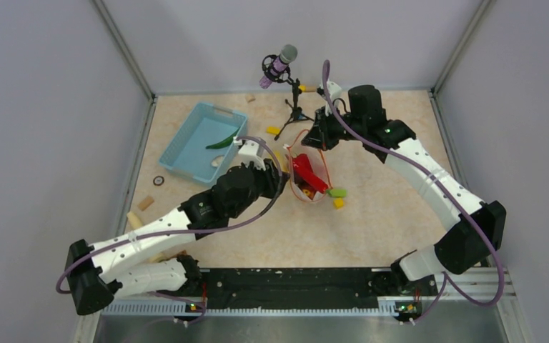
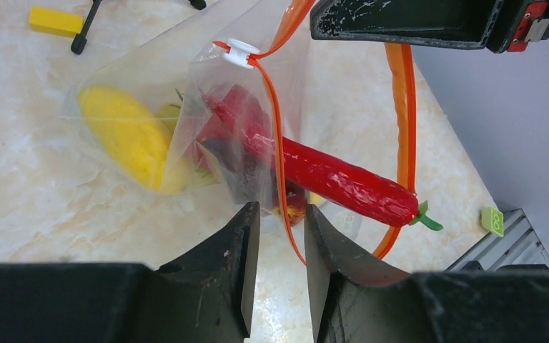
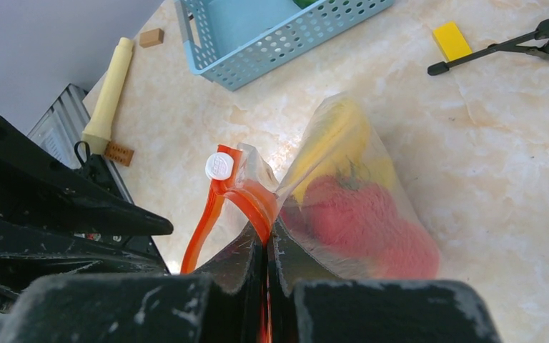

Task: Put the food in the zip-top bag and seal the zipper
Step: Adjust the zipper food storage bag at the center of the board.

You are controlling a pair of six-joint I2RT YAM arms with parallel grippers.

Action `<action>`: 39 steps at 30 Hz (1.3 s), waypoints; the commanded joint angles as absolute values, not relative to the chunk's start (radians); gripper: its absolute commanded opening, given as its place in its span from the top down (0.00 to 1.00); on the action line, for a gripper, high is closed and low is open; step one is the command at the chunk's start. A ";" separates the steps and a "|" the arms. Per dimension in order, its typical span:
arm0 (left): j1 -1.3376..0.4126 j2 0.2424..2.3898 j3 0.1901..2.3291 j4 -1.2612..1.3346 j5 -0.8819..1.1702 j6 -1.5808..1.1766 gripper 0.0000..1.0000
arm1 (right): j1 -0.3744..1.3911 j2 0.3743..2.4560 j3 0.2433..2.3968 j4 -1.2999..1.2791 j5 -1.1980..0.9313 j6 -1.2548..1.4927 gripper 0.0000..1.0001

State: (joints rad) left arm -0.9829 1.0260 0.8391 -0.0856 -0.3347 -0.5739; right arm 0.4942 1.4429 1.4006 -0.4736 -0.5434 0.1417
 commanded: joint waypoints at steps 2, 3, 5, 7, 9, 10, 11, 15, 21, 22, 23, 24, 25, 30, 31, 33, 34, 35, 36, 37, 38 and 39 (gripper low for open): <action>-0.986 1.075 0.826 -0.008 -0.317 -0.574 0.65 | 0.487 1.439 1.446 -0.428 -0.569 0.137 1.00; -0.986 1.089 0.834 0.020 -0.309 -0.570 0.65 | 0.486 1.439 1.446 -0.427 -0.569 0.137 1.00; -0.986 1.122 0.857 0.009 -0.329 -0.569 0.66 | 0.486 1.439 1.445 -0.428 -0.569 0.135 1.00; -0.986 1.150 0.876 -0.034 -0.372 -0.575 0.68 | 0.486 1.436 1.444 -0.431 -0.570 0.134 1.00; -0.986 1.167 0.882 -0.048 -0.395 -0.581 0.68 | 0.486 1.434 1.443 -0.428 -0.569 0.131 1.00; -0.986 1.173 0.880 -0.042 -0.395 -0.579 0.71 | 0.486 1.434 1.443 -0.428 -0.569 0.129 1.00; -0.986 1.178 0.879 -0.034 -0.387 -0.573 0.75 | 0.486 1.435 1.444 -0.429 -0.569 0.130 1.00; -0.986 1.181 0.892 -0.058 -0.386 -0.573 1.00 | 0.486 1.436 1.444 -0.432 -0.561 0.128 1.00; -0.986 1.072 0.880 -0.028 -0.331 -0.549 1.00 | 0.486 1.452 1.473 -0.496 -0.489 0.055 1.00; -0.986 1.055 0.878 -0.011 -0.332 -0.543 1.00 | 0.486 1.462 1.489 -0.525 -0.470 0.036 1.00; -0.984 1.039 0.877 -0.009 -0.344 -0.539 1.00 | 0.486 1.468 1.498 -0.550 -0.455 0.018 1.00; -0.985 1.029 0.882 0.018 -0.363 -0.539 1.00 | 0.486 1.472 1.504 -0.565 -0.445 0.008 1.00; -0.984 1.024 0.891 0.021 -0.390 -0.538 1.00 | 0.487 1.473 1.509 -0.586 -0.437 -0.011 1.00; -0.918 1.046 0.954 0.005 -0.455 -0.564 1.00 | 0.515 1.460 1.510 -0.648 -0.310 -0.093 1.00; -0.883 1.059 0.967 -0.012 -0.434 -0.583 1.00 | 0.520 1.454 1.506 -0.648 -0.297 -0.095 1.00; -0.803 1.085 0.983 -0.049 -0.353 -0.636 1.00 | 0.527 1.449 1.499 -0.647 -0.285 -0.101 1.00; -0.765 1.095 0.980 -0.045 -0.299 -0.653 1.00 | 0.532 1.448 1.497 -0.647 -0.277 -0.105 1.00; -0.740 1.101 0.972 -0.032 -0.247 -0.663 1.00 | 0.536 1.448 1.496 -0.647 -0.271 -0.106 1.00; -0.729 1.105 0.965 -0.023 -0.231 -0.662 1.00 | 0.538 1.448 1.496 -0.646 -0.270 -0.106 1.00; -0.727 1.107 0.960 -0.020 -0.218 -0.651 1.00 | 0.540 1.452 1.498 -0.645 -0.270 -0.106 1.00; -0.728 1.111 0.960 -0.025 -0.190 -0.635 1.00 | 0.541 1.456 1.498 -0.644 -0.269 -0.106 1.00; -0.728 1.115 0.965 -0.035 -0.162 -0.625 1.00 | 0.540 1.462 1.502 -0.642 -0.266 -0.105 1.00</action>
